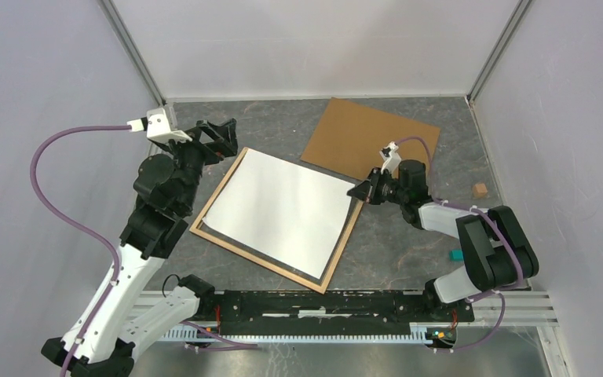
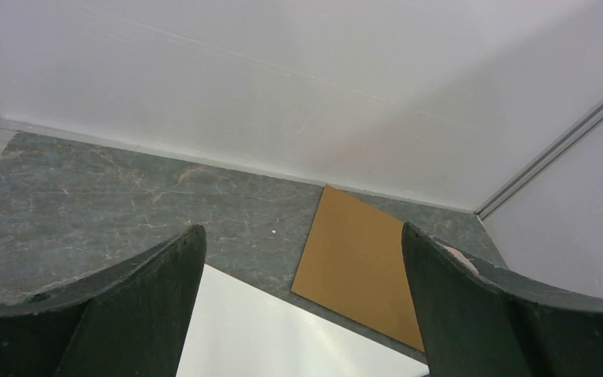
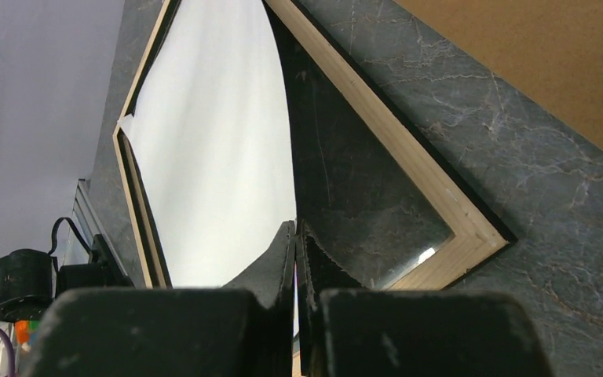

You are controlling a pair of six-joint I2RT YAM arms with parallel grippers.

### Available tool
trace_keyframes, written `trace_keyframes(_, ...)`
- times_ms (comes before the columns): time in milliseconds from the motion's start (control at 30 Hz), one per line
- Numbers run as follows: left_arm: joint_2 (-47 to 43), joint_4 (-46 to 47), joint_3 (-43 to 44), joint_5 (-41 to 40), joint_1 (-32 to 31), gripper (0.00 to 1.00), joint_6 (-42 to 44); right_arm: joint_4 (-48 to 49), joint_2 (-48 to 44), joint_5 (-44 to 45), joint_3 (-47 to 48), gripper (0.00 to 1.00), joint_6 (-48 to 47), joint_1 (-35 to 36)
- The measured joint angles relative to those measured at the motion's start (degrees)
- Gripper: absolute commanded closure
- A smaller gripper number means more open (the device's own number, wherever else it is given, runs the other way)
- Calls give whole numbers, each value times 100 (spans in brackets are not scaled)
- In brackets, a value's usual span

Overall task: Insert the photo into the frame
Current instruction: Adjust the photo in the photo frame.

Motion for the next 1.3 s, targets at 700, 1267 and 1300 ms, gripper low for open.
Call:
trace_keyframes(700, 28, -35, 0, 87, 0, 0, -33, -728, 688, -271, 791, 100, -372, 175)
trace_keyframes(1267, 90, -39, 0, 87, 15, 0, -35, -1327, 748, -748, 960, 100, -734, -57)
trace_keyframes(1300, 101, -39, 0, 87, 15, 0, -35, -1274, 800, -750, 960, 100, -699, -35)
